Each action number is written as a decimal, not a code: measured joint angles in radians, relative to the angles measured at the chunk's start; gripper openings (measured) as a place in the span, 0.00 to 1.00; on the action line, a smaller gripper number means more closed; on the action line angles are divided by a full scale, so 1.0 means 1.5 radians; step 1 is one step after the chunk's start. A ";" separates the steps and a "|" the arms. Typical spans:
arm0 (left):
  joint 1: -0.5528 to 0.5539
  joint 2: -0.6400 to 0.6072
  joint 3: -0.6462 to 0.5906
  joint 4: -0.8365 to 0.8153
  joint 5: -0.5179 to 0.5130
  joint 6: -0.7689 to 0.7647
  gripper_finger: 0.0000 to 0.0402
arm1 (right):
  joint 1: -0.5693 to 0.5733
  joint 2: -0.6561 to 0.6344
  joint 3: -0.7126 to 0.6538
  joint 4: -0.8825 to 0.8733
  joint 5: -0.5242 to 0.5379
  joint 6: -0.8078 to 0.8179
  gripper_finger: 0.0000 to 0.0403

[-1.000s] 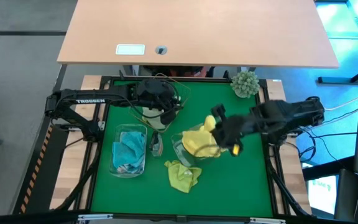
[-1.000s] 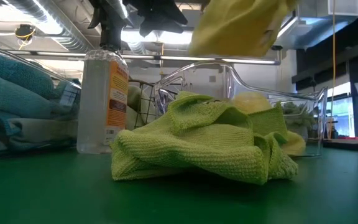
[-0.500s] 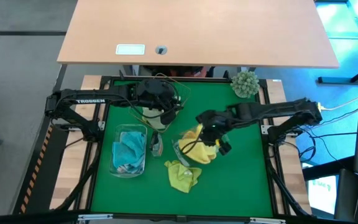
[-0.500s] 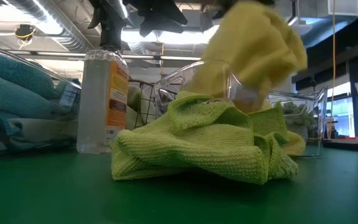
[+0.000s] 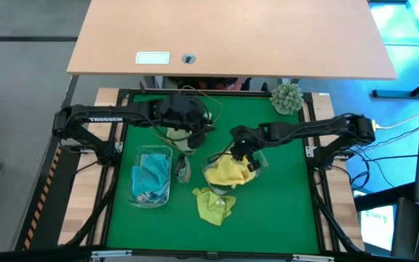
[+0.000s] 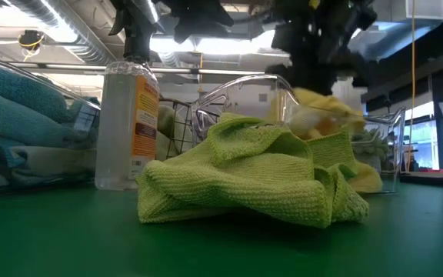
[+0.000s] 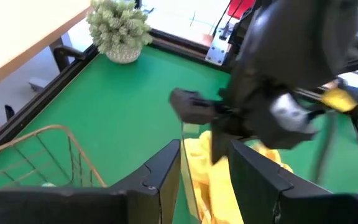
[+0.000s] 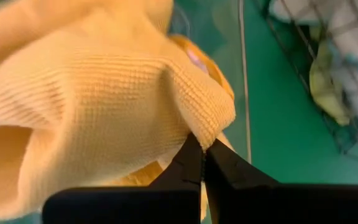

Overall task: Sort microfiber towel by color & place in baskets
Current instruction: Put the yellow microfiber towel into the right transparent bin

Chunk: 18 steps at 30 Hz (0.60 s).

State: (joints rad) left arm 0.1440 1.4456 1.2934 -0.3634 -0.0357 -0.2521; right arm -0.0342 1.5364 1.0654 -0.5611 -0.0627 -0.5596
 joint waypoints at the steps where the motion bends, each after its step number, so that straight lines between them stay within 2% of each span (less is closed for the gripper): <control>1: -0.002 0.000 0.000 0.006 0.000 0.002 0.32 | -0.002 0.000 -0.009 0.005 0.006 0.000 0.00; 9: -0.028 0.000 0.000 0.084 0.000 0.031 0.32 | -0.004 0.000 -0.032 0.005 0.072 0.001 0.02; 18: -0.068 -0.006 0.000 0.105 0.000 0.036 0.32 | -0.004 0.000 -0.032 -0.001 0.203 0.001 0.02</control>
State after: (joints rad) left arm 0.0422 1.4368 1.2934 -0.2058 -0.0353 -0.1986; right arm -0.0395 1.5364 1.0180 -0.5632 0.2412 -0.5574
